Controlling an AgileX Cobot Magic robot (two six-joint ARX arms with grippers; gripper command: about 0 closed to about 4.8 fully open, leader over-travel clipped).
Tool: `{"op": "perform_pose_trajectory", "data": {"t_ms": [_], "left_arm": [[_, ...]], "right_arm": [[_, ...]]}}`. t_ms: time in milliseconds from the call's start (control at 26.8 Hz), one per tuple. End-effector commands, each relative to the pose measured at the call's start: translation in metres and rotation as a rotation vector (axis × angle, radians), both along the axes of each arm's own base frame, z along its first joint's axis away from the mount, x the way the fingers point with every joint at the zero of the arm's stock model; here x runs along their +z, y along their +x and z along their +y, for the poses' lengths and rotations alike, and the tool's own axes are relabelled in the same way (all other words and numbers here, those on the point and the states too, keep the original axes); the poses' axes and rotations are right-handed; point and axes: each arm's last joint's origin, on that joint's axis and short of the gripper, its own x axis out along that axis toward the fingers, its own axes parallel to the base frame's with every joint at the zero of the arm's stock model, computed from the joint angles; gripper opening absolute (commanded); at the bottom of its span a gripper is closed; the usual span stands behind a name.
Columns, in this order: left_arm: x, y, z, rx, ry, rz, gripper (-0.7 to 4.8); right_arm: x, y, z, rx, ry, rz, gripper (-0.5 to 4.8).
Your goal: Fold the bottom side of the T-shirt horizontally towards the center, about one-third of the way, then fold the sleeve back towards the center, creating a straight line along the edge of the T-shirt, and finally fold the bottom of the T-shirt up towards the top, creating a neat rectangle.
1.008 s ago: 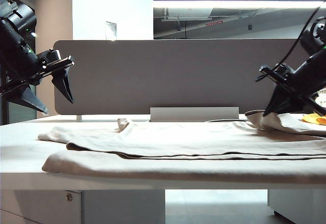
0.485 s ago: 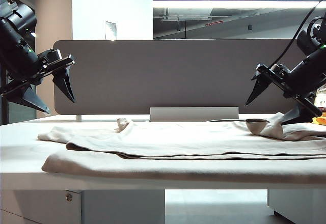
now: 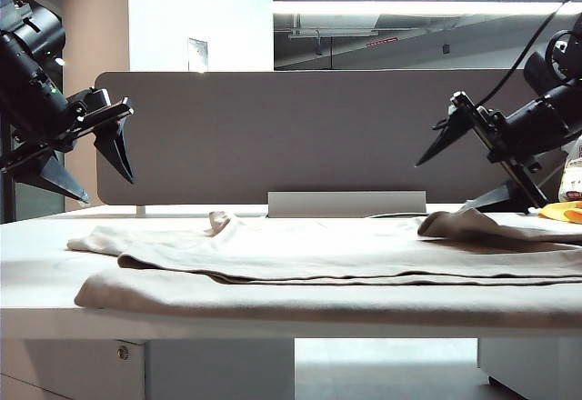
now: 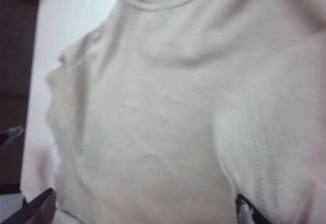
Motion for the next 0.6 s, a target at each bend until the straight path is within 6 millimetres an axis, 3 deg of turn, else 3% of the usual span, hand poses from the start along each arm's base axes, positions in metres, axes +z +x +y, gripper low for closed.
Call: {"op": "perform_pose_trajectory", "data": {"t_ms": [37, 187, 373, 597], "left_arm": [[0.003, 0.0, 0.0, -0.005, 0.005, -0.014, 3.45], [0.002, -0.002, 0.0, -0.013, 0.012, 0.006, 3.45], [0.001, -0.002, 0.0, -0.019, 0.021, 0.01, 3.45], [0.001, -0.002, 0.0, -0.021, 0.02, 0.01, 3.45]], "right_arm": [[0.011, 0.003, 0.004, 0.027, 0.029, -0.075, 4.6], [0.022, 0.001, 0.001, -0.028, -0.023, -0.107, 3.55], [0.039, -0.004, -0.002, -0.066, -0.098, -0.179, 2.66], [0.036, -0.009, -0.003, -0.071, -0.168, -0.132, 2.61]]}}
